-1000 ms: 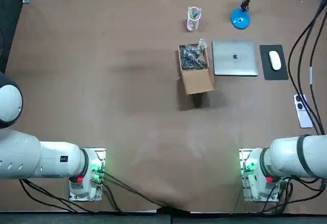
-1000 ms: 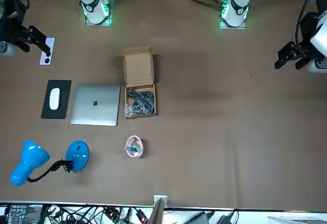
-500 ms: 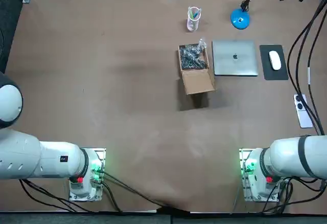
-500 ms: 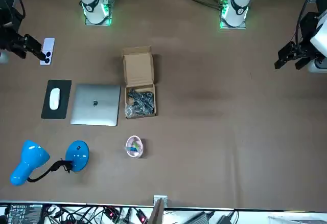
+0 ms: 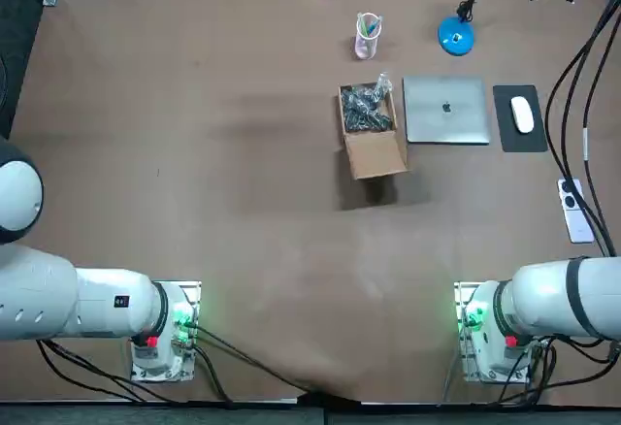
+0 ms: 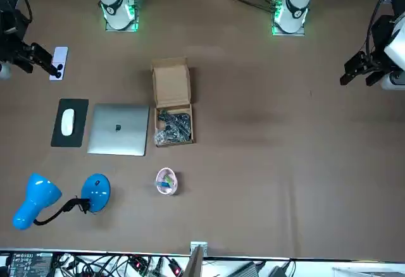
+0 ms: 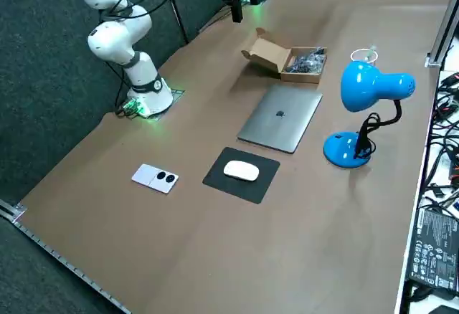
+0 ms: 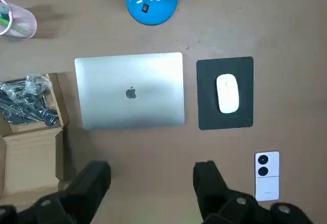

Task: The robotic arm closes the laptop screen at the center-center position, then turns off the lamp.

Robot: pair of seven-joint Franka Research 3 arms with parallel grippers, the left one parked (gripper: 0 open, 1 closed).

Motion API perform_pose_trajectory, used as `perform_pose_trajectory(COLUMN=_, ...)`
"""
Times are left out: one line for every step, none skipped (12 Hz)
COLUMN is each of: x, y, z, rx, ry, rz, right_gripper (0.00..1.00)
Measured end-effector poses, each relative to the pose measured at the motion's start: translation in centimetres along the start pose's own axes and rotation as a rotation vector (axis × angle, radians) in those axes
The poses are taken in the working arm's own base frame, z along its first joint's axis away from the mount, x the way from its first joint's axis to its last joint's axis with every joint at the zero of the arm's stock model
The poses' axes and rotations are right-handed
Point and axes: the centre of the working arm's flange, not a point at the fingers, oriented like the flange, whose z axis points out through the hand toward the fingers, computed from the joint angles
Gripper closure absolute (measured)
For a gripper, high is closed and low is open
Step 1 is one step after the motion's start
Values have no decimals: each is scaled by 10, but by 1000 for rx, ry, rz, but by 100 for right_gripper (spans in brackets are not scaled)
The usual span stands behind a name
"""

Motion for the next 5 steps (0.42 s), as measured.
perform_pose_trajectory(x=0, y=0, z=0, rx=0, ry=0, rz=0, right_gripper=0)
perform_pose_trajectory(x=0, y=0, z=0, rx=0, ry=0, rz=0, right_gripper=0)
perform_pose_trajectory(x=0, y=0, z=0, rx=0, ry=0, rz=0, right_gripper=0)
perform_pose_trajectory(x=0, y=0, z=0, rx=0, ry=1, rz=0, right_gripper=0)
perform_pose_trajectory(x=0, y=0, z=0, rx=0, ry=1, rz=0, right_gripper=0)
